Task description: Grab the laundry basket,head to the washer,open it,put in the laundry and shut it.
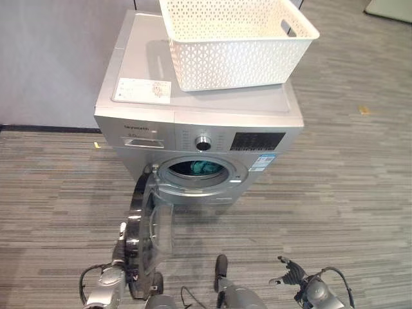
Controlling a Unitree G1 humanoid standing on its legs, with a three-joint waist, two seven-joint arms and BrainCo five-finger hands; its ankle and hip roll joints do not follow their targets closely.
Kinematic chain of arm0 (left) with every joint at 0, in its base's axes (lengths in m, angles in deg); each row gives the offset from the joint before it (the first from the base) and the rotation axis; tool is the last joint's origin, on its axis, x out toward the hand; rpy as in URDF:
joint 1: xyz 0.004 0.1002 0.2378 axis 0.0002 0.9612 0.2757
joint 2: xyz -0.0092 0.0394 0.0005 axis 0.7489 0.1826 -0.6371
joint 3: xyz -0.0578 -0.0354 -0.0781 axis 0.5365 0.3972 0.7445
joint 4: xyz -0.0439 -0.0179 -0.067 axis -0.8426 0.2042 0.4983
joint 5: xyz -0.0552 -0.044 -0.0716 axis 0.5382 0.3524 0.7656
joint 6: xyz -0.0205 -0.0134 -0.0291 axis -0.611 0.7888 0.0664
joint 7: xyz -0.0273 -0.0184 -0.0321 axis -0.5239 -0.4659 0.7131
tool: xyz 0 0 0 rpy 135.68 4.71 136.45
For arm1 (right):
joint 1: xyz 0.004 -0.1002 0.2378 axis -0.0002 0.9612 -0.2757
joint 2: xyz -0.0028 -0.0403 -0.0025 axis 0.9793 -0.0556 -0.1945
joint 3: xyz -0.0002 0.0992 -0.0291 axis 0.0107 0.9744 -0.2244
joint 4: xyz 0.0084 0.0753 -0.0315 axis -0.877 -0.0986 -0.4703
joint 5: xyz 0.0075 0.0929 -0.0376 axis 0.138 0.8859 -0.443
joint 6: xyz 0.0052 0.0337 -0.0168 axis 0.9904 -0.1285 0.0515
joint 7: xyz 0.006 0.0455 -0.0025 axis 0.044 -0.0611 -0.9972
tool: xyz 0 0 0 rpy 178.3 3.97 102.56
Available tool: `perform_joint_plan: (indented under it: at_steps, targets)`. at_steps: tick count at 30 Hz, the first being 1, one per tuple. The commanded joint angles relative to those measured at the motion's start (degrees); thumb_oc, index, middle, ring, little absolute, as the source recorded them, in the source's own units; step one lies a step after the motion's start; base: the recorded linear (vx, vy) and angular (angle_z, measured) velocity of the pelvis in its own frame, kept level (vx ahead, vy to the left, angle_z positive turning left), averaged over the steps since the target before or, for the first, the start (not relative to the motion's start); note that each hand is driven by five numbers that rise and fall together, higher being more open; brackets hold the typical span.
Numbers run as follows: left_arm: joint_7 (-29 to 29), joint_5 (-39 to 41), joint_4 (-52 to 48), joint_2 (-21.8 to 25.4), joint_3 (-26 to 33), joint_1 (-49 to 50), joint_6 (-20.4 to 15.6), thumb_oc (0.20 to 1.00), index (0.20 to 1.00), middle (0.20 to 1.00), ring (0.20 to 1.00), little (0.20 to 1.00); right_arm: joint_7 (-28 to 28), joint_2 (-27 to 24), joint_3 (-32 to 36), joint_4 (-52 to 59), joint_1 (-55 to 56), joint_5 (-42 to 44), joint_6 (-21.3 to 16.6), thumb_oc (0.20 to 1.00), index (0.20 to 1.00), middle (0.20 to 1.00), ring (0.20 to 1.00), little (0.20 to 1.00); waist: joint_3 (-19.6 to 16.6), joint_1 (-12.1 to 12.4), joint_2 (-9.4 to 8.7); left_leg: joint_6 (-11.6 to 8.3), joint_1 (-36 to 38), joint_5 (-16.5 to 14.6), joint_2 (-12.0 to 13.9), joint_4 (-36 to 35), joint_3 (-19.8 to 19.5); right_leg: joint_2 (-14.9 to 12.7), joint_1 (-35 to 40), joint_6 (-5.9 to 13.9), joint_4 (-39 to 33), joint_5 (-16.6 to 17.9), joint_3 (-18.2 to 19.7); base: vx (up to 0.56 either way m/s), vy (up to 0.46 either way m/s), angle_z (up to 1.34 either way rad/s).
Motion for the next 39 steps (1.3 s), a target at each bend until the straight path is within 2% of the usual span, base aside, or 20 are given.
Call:
perform_joint_plan:
  at_steps: [1,8,15,16,17,18,21,22,23,24,25,26,27,29,30,31,32,34,35,39]
  targets:
    - [5.43,-1.82,-3.39,-4.41,-6.01,-5.69,-2.25,1.0,1.0,1.0,1.0,1.0,-1.5,-1.63,-0.39,-2.14,-2.05,-0.65,0.47,1.0,1.0,1.0,1.0,1.0,0.07,-1.68,0.45,2.05,-3.78,2.27,2.2,0.82,-1.52,-2.36,2.99,4.58,0.85,-5.78,1.17,0.05,-0.023,-0.19]
    - [5.98,-4.28,-5.01,-7.49,-12.66,-11.38,-0.6,1.0,1.0,1.0,1.0,1.0,-2.27,2.15,0.65,-9.14,-1.83,2.17,1.51,1.0,1.0,1.0,1.0,1.0,-2.38,-3.13,1.67,1.77,-1.22,1.67,2.43,0.36,0.06,-2.03,5.06,4.45,0.88,-6.98,1.44,0.05,-0.031,-0.04]
    - [5.36,-3.87,-6.07,-9.36,-15.94,-17.41,-0.17,1.0,1.0,1.0,1.0,1.0,-1.59,3.25,1.82,-5.84,0.97,6.08,1.38,1.0,1.0,1.0,1.0,1.0,-2.76,-4.36,1.67,1.32,-2.28,2.5,2.45,0.36,-1.79,-1.46,5.69,3.8,0.7,-7.3,1.23,-0.01,-0.058,0.04]
    - [5.3,-2.89,-5.99,-9.62,-16.23,-18.08,-0.21,1.0,1.0,1.0,1.0,1.0,-1.37,2.99,1.86,-4.74,1.18,6.65,1.17,1.0,1.0,1.0,1.0,1.0,-2.61,-4.4,1.62,1.16,-2.84,2.91,2.74,0.36,-2.07,-1.15,5.44,3.6,0.64,-7.36,1.37,-0.17,-0.141,0.03]
    - [5.31,-1.2,-6.07,-9.88,-18.08,-21.0,-0.32,1.0,1.0,1.0,1.0,1.0,-0.85,1.3,0.61,-0.33,0.7,6.93,1.09,1.0,1.0,1.0,1.0,1.0,-0.6,-4.39,1.43,0.54,-5.94,4.98,3.48,0.36,-3.17,-0.5,3.6,3.22,0.59,-7.28,1.39,-0.17,-0.102,0.03]
    - [5.31,-1.2,-6.05,-9.9,-18.08,-21.01,-0.33,1.0,1.0,1.0,1.0,1.0,-0.84,1.29,0.61,-0.32,0.7,6.93,1.1,1.0,1.0,1.0,1.0,1.0,-0.65,-4.43,1.46,0.54,-6.02,5.0,3.48,0.36,-3.22,-0.5,3.55,3.22,0.59,-7.28,1.34,-0.33,-0.124,0.1]
    - [4.35,-2.59,-2.24,-11.86,-22.13,-29.89,-0.58,1.0,1.0,1.0,1.0,1.0,0.08,-3.52,-1.94,8.68,0.8,5.47,1.1,1.0,1.0,1.0,1.0,1.0,3.62,-4.46,0.39,-0.62,-13.61,10.19,3.93,0.36,-5.34,-0.13,-1.13,2.35,0.56,-7.29,-1.47,-0.36,-0.132,0.46]
    - [4.17,-4.52,0.82,-13.47,-22.27,-34.06,-0.29,1.0,1.0,1.0,1.0,1.0,1.37,-6.09,-2.3,13.31,2.7,3.5,1.27,1.0,1.0,1.0,1.0,1.0,4.06,-5.6,-0.81,0.7,-13.24,6.88,2.68,0.64,-3.94,-0.99,-3.25,2.2,0.66,-6.96,-3.96,-0.36,-0.169,0.7]
    - [3.75,-4.53,2.78,-14.37,-21.79,-35.72,-0.12,1.0,1.0,1.0,1.0,1.0,1.74,-7.31,-1.71,15.57,3.86,3.35,1.2,1.0,1.0,1.0,1.0,1.0,3.95,-6.75,-1.74,1.37,-12.61,4.73,1.65,2.58,-3.69,-1.28,-4.38,1.86,0.85,-6.34,-4.51,-0.31,-0.145,0.85]
    - [3.49,-4.14,3.82,-14.9,-21.3,-36.62,-0.12,1.0,1.0,1.0,1.0,1.0,1.79,-7.98,-0.54,17.25,4.92,3.77,1.22,1.0,1.0,1.0,1.0,1.0,3.89,-7.43,-2.05,1.74,-12.09,2.97,0.95,4.37,-3.23,-1.39,-4.86,1.7,0.92,-5.96,-4.81,-0.16,-0.061,0.95]
    - [3.49,-4.14,3.87,-14.94,-21.33,-36.69,-0.14,1.0,1.0,1.0,1.0,1.0,1.83,-8.01,-0.45,17.34,4.96,3.76,1.27,1.0,1.0,1.0,1.0,1.0,3.8,-7.5,-2.09,1.8,-12.42,3.1,0.82,4.49,-3.32,-1.52,-5.05,1.71,0.87,-5.79,-4.87,-0.15,-0.024,0.78]
    - [2.81,-4.26,6.58,-15.76,-20.96,-38.64,-0.08,1.0,1.0,1.0,1.0,1.0,1.82,-9.45,3.28,20.67,7.24,6.12,1.16,1.0,1.0,1.0,1.0,1.0,3.95,-9.32,-2.93,2.55,-9.75,-2.12,-0.83,8.41,-1.59,-2.12,-5.46,1.47,1.09,-4.46,-5.34,-0.1,-0.013,0.31]
    - [2.81,-4.26,6.64,-15.85,-20.98,-38.68,-0.11,1.0,1.0,1.0,1.0,1.0,1.85,-9.52,3.39,20.79,7.34,6.12,1.22,1.0,1.0,1.0,1.0,1.0,4.05,-9.24,-2.86,2.56,-9.75,-2.29,-0.78,8.62,-1.59,-2.08,-5.37,1.49,1.09,-4.47,-5.34,-0.12,-0.021,-0.09]
    - [2.64,-5.21,8.08,-16.38,-20.93,-39.53,-0.29,1.0,1.0,1.0,1.0,1.0,2.36,-10.03,5.38,23.01,9.29,6.85,1.08,1.0,1.0,1.0,1.0,1.0,3.77,-10.71,-2.58,3.46,-5.74,-6.62,-2.4,9.83,-0.69,-2.31,-5.13,1.49,1.37,-4.04,-5.95,-0.02,-0.009,-0.16]
    - [2.64,-5.22,8.1,-16.45,-20.94,-39.54,-0.31,1.0,1.0,1.0,1.0,1.0,2.38,-10.08,5.45,23.09,9.38,6.85,1.11,1.0,1.0,1.0,1.0,1.0,3.9,-10.65,-2.5,3.45,-5.6,-6.72,-2.34,9.88,-0.7,-2.25,-4.97,1.5,1.36,-4.07,-5.98,-0.07,0.028,0.07]
    - [2.19,-5.42,8.55,-17.82,-22.27,-40.76,-0.47,1.0,1.0,1.0,1.0,1.0,1.84,-9.77,8.0,23.13,11.99,8.02,1.09,1.0,1.0,1.0,1.0,1.0,3.79,-12.71,-1.41,3.91,-2.14,-7.0,-2.76,7.98,2.89,-2.81,-5.16,1.72,1.57,-2.94,-7.43,-0.07,0.031,0.58]
    - [2.18,-5.42,8.57,-17.88,-22.29,-40.78,-0.48,1.0,1.0,1.0,1.0,1.0,1.85,-9.79,8.06,23.16,12.04,8.02,1.09,1.0,1.0,1.0,1.0,1.0,3.82,-12.69,-1.36,3.91,-2.07,-6.96,-2.75,7.89,2.87,-2.8,-5.11,1.73,1.56,-2.94,-7.46,-0.12,0.054,0.73]
    - [1.93,-3.4,6.97,-18.83,-22.26,-40.72,-1.25,1.0,1.0,1.0,1.0,1.0,1.24,-7.79,7.63,20.07,11.73,7.56,1.31,1.0,1.0,1.0,1.0,1.0,3.01,-14.27,-0.65,3.72,0.37,-7.36,-3.01,5.86,3.95,-2.48,-5.36,2.15,1.86,-1.52,-7.12,-0.12,0.027,0.34]
    - [1.4,-6.42,6.35,-17.25,-21.72,-40.91,-1.78,1.0,1.0,1.0,1.0,1.0,2.2,-6.72,5.5,21.03,11.27,7.15,0.72,1.0,1.0,1.0,1.0,1.0,2.05,-13.56,-0.9,4.29,1.36,-8.42,-3.5,6.37,3.61,-1.97,-4.87,2.17,2.33,-1.56,-6.68,-0.07,-0.006,-0.09]
    - [1.89,-8.72,-0.87,-13.57,-20.98,-38.2,-3.19,1.0,1.0,1.0,1.0,1.0,3.24,-5.8,3.91,21.23,11.37,6.84,-0.11,1.0,1.0,1.0,1.0,1.0,1.05,-12.12,-0.27,4.56,3.05,-8.74,-3.69,5.27,3.35,-1.67,-4.31,2.38,2.69,-1.76,-6.48,0.04,-0.03,-0.28]
